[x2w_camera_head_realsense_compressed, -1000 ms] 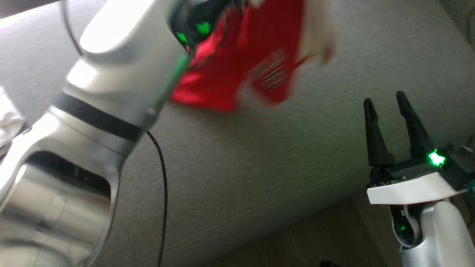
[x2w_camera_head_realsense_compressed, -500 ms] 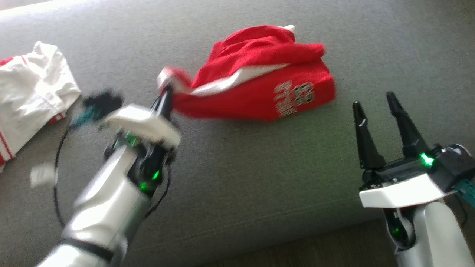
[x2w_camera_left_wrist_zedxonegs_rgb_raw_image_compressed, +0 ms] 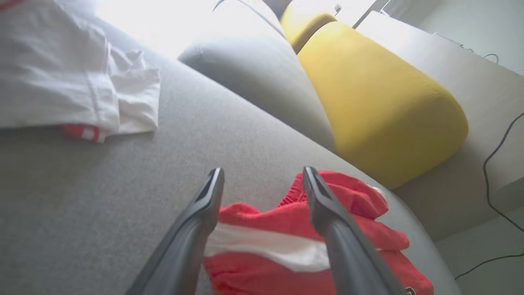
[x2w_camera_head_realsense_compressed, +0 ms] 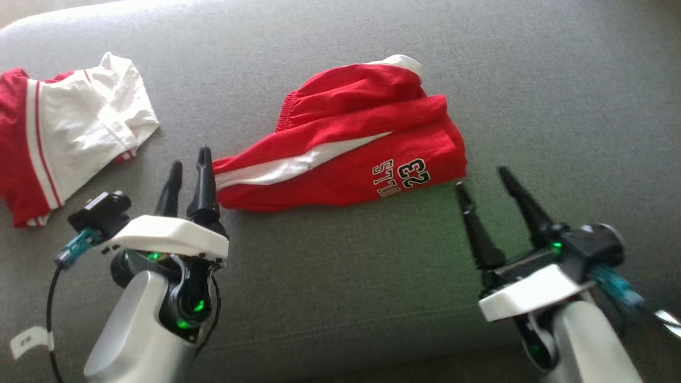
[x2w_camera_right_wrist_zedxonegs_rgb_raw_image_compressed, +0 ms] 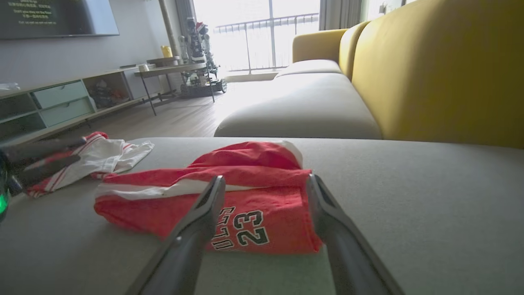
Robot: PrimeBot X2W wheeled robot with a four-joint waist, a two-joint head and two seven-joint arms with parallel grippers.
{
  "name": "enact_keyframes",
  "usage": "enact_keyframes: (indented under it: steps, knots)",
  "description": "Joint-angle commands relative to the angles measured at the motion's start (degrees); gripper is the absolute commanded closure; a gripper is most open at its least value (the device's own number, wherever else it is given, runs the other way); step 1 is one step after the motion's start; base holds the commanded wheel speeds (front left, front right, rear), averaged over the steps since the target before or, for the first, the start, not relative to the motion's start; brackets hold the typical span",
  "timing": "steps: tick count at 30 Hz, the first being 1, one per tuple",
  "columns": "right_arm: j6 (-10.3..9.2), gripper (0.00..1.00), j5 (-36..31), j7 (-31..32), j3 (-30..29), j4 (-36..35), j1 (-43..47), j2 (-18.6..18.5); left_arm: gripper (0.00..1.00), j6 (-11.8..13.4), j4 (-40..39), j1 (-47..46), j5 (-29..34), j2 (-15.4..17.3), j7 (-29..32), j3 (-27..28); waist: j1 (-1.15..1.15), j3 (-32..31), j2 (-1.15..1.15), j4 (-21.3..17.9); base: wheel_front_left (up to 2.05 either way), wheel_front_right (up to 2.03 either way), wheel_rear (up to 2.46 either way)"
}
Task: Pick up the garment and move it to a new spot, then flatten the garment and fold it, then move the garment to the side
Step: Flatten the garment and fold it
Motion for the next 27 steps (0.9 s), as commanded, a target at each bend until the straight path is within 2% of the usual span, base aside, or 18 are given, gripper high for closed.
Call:
enact_keyframes:
  steps: [1,6,9,12,16,19,27]
  knots:
    - [-0.01,0.00,0.0,-0.4,1.9,-0.1,-2.8,-0.6,0.00,0.1,-3.7,-0.9,3.1,0.3,-0.7,3.4,0.00,-0.3,0.00,0.4,0.00,0.00,0.00]
    - [-0.01,0.00,3.9,-0.4,2.5,10.5,-8.8,-0.6,0.00,-1.0,-13.1,4.8,18.9,-2.2,-0.7,7.5,0.00,-1.2,0.00,2.4,0.00,0.00,0.00]
    - [-0.01,0.00,7.3,-0.4,0.8,17.8,-13.0,-0.6,0.00,-1.7,-17.4,8.6,27.1,-3.6,-0.7,7.3,0.00,-1.7,0.00,4.3,0.00,0.00,0.00]
    - [-0.01,0.00,9.8,-0.4,-2.0,25.8,-17.3,-0.6,0.00,-2.5,-19.9,11.6,32.7,-4.7,-0.7,5.9,0.00,-2.2,0.00,6.6,0.00,0.00,0.00]
    - [-0.01,0.00,11.1,-0.4,-5.7,37.2,-23.7,-0.6,0.00,-3.2,-21.9,14.5,36.9,-5.5,-0.7,4.1,0.00,-2.4,0.00,9.0,0.00,0.00,0.00]
    - [-0.01,0.00,10.8,0.3,-6.4,44.9,-28.6,-0.6,0.00,-3.3,-22.5,15.6,38.4,-5.8,-0.7,3.1,0.00,-2.2,0.00,10.2,0.00,0.00,0.00]
    - [-0.01,0.00,6.5,3.2,-9.3,57.1,-38.7,-1.7,0.00,-3.0,-23.3,15.6,40.2,-5.9,-0.7,0.6,0.00,-1.0,0.00,12.3,0.00,0.00,0.00]
